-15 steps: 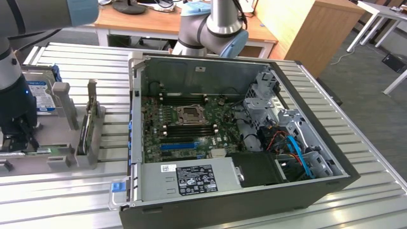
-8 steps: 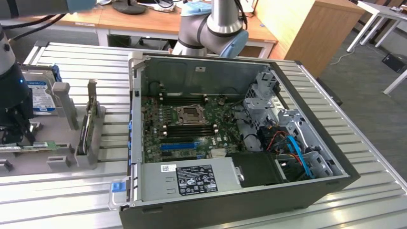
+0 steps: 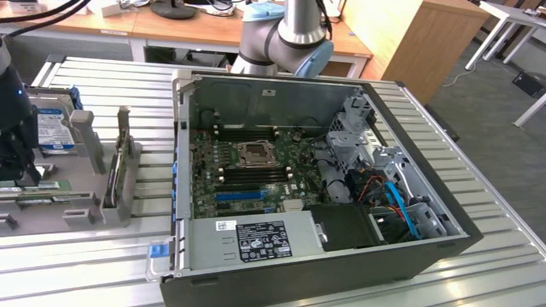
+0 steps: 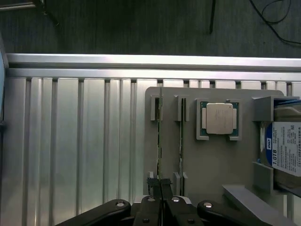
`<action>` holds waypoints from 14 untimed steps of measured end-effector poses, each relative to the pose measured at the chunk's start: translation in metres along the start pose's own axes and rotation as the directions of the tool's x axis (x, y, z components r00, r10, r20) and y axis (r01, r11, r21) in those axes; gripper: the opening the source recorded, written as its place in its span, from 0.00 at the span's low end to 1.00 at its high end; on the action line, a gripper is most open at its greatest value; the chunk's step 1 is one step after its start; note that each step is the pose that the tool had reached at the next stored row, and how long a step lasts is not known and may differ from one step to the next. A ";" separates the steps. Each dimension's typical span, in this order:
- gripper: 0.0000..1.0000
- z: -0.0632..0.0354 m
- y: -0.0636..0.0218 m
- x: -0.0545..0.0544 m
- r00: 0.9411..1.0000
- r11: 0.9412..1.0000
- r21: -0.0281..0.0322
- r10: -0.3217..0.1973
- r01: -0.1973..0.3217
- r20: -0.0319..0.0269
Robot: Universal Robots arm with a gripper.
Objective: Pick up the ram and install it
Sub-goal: 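Pick up the ram and move it above insertion slot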
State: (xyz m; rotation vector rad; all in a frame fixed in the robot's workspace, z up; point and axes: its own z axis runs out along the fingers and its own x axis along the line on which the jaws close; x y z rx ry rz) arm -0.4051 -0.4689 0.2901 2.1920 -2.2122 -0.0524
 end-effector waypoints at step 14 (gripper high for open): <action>0.11 -0.0389 0.0017 0.000 1.000 1.000 0.000 0.000 0.000 0.000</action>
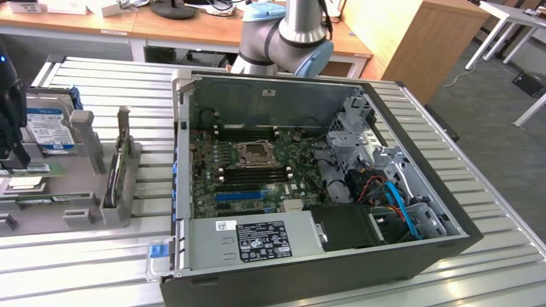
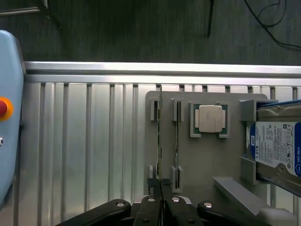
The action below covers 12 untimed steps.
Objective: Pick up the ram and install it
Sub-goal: 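Pick up the ram and move it above insertion slot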
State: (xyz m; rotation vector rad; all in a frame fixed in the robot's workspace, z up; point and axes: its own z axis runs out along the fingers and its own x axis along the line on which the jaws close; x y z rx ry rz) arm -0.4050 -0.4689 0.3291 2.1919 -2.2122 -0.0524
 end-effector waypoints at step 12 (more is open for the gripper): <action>0.11 -0.0362 0.0015 0.000 1.000 1.000 0.000 0.000 0.000 0.000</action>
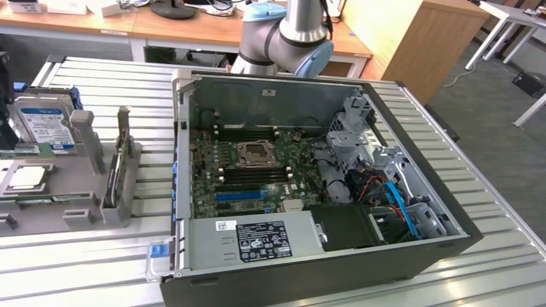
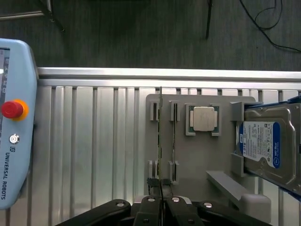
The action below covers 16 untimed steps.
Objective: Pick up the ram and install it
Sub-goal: 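Pick up the ram and move it above insertion slot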
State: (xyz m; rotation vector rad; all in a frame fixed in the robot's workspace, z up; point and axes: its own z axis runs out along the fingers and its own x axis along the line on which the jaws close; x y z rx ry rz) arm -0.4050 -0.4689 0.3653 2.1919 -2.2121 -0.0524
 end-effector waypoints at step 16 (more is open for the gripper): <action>0.11 -0.0381 0.0016 0.000 1.000 1.000 0.000 0.000 0.000 0.000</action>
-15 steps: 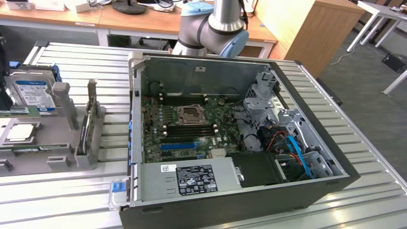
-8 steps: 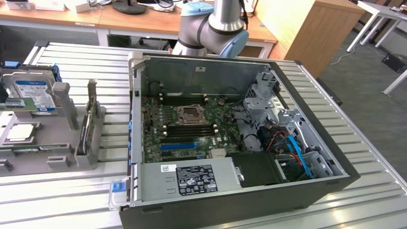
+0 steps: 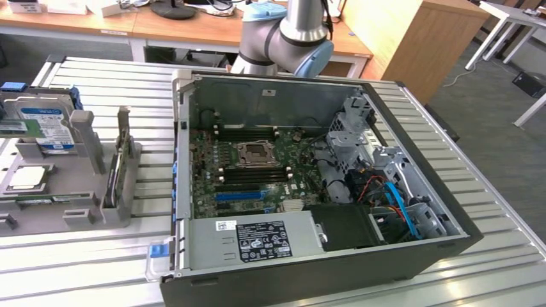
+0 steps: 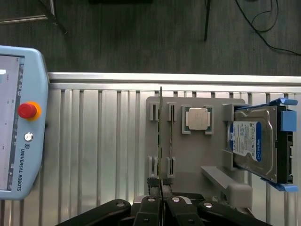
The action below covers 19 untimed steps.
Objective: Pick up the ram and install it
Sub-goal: 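Pick up the ram and move it above insertion slot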
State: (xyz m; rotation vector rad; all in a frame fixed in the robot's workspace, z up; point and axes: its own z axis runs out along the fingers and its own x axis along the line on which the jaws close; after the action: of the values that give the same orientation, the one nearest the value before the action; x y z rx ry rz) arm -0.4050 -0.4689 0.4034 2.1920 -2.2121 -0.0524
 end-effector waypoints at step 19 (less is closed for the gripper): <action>0.11 -0.0172 -0.0011 0.000 1.000 1.000 0.000 0.000 0.000 0.000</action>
State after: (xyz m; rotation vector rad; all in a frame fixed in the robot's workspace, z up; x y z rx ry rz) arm -0.4032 -0.4690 0.4206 2.1921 -2.2117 -0.0524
